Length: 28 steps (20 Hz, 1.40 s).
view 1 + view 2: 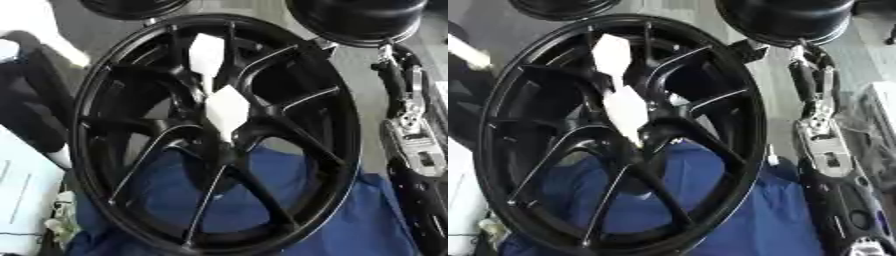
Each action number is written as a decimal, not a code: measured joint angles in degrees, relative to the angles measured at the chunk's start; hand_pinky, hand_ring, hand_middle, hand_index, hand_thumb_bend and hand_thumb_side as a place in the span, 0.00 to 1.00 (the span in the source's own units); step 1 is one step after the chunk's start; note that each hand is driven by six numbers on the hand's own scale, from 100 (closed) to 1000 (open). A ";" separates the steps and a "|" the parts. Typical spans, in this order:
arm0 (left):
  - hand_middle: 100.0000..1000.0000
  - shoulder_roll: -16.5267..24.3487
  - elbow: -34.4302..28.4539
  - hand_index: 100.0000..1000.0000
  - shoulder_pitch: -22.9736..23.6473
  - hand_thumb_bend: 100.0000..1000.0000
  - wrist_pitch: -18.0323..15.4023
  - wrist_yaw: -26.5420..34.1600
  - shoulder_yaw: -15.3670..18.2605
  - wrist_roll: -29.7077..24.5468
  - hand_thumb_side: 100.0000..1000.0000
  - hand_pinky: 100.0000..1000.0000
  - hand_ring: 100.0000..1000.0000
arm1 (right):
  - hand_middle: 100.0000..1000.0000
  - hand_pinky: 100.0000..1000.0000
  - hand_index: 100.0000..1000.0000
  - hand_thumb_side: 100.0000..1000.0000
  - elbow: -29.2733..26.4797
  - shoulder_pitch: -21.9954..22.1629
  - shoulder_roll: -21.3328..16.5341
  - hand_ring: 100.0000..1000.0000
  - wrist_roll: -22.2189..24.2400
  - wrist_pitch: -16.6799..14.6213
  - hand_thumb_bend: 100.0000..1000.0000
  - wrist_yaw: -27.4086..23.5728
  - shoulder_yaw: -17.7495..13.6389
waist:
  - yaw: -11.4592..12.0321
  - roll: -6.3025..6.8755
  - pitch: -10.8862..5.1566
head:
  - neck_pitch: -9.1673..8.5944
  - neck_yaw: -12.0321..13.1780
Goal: Pull the pin out of the wheel hub.
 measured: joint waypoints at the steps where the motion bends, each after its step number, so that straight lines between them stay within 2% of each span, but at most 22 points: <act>1: 0.38 0.40 1.06 0.39 1.84 0.05 0.54 0.68 0.88 1.39 0.00 0.60 0.49 | 0.69 0.83 0.81 0.55 -0.01 -0.17 0.00 0.65 -0.02 0.00 0.09 0.00 0.00 | 0.00 -0.11 0.00 | -0.02 0.00; 2: 0.40 0.62 2.15 0.42 3.29 0.06 0.93 1.42 1.48 2.57 0.00 0.62 0.51 | 0.69 0.83 0.81 0.55 -0.02 -0.19 0.00 0.65 -0.04 0.00 0.09 0.00 -0.03 | -0.01 -0.18 0.01 | -0.06 0.00; 3: 0.45 0.63 3.17 0.49 4.40 0.10 1.14 2.06 1.87 3.52 0.00 0.65 0.56 | 0.69 0.83 0.81 0.55 -0.02 -0.19 0.00 0.65 -0.05 0.01 0.09 0.00 -0.06 | -0.01 -0.29 0.01 | -0.18 0.00; 4: 0.54 0.63 4.06 0.61 5.28 0.15 1.25 2.55 2.13 4.27 0.02 0.70 0.65 | 0.69 0.83 0.81 0.55 -0.02 -0.19 0.00 0.65 -0.05 0.01 0.09 0.00 -0.11 | -0.05 -0.35 0.02 | -0.22 0.00; 5: 0.54 0.63 4.89 0.61 6.11 0.15 1.29 2.85 2.29 4.86 0.02 0.70 0.65 | 0.69 0.83 0.81 0.55 -0.02 -0.20 0.00 0.65 -0.05 0.01 0.09 0.00 -0.13 | -0.07 -0.39 0.03 | -0.25 0.01; 6: 0.63 0.63 5.60 0.70 6.76 0.25 1.24 3.03 2.43 5.38 0.28 0.75 0.73 | 0.69 0.83 0.81 0.55 -0.02 -0.20 0.00 0.65 -0.06 0.02 0.09 0.00 -0.15 | -0.08 -0.41 0.05 | -0.26 0.02; 7: 0.66 0.63 6.24 0.72 7.28 0.27 1.15 3.06 2.50 5.87 0.37 0.77 0.75 | 0.69 0.83 0.81 0.55 -0.02 -0.20 0.00 0.65 -0.06 0.03 0.09 0.00 -0.16 | -0.09 -0.48 0.08 | -0.27 0.02; 9: 0.66 0.62 7.30 0.73 7.94 0.27 1.02 2.96 2.74 6.82 0.43 0.76 0.74 | 0.69 0.83 0.81 0.55 -0.02 -0.20 0.00 0.65 -0.12 0.10 0.09 -0.01 -0.17 | -0.14 -0.64 0.17 | -0.27 0.02; 12: 0.64 0.51 8.06 0.71 8.07 0.21 0.87 3.07 2.83 8.29 0.42 0.75 0.73 | 0.69 0.83 0.81 0.55 -0.02 -0.20 0.00 0.65 -0.12 0.11 0.10 -0.02 -0.18 | -0.19 -0.65 0.17 | -0.27 0.00; 15: 0.58 -0.11 7.95 0.67 7.44 0.05 1.04 4.26 3.20 10.44 0.49 0.70 0.69 | 0.69 0.83 0.81 0.55 -0.02 -0.20 0.00 0.65 -0.11 0.12 0.09 -0.03 -0.15 | -0.20 -0.65 0.17 | -0.28 -0.10; 16: 0.58 -0.58 7.82 0.67 6.97 0.05 1.18 5.19 3.39 11.51 0.49 0.70 0.69 | 0.69 0.83 0.81 0.55 -0.02 -0.20 0.00 0.65 -0.11 0.12 0.09 -0.03 -0.14 | -0.20 -0.64 0.17 | -0.28 -0.14; 17: 0.54 -1.16 7.71 0.64 6.49 0.00 1.26 6.47 3.59 12.99 0.53 0.66 0.65 | 0.69 0.83 0.81 0.55 -0.02 -0.20 0.01 0.65 -0.11 0.12 0.09 -0.03 -0.11 | -0.20 -0.64 0.17 | -0.28 -0.19; 19: 0.52 -2.79 7.48 0.62 5.54 0.00 0.93 10.02 3.98 16.94 0.55 0.65 0.64 | 0.69 0.83 0.81 0.55 -0.02 -0.20 0.02 0.65 -0.11 0.12 0.09 -0.03 -0.09 | -0.24 -0.64 0.17 | -0.28 -0.26; 23: 0.46 -7.79 7.93 0.57 4.35 0.00 -1.39 19.37 4.60 27.43 0.64 0.60 0.58 | 0.69 0.83 0.81 0.55 -0.02 -0.20 0.07 0.65 -0.11 0.12 0.09 -0.03 0.01 | -0.28 -0.70 0.17 | -0.28 -0.28; 27: 0.45 -14.90 9.09 0.56 4.38 0.00 -4.93 27.04 5.67 37.60 0.69 0.59 0.57 | 0.69 0.83 0.81 0.55 -0.02 -0.20 0.50 0.65 -0.10 0.13 0.09 -0.11 0.05 | -0.28 -1.33 0.17 | -0.28 -0.29; 28: 0.48 -16.84 9.36 0.59 4.75 0.00 -6.02 28.44 6.05 39.96 0.71 0.59 0.58 | 0.69 0.83 0.81 0.55 -0.02 -0.21 0.51 0.65 -0.10 0.13 0.09 -0.16 0.05 | -0.30 -1.45 0.17 | -0.28 -0.29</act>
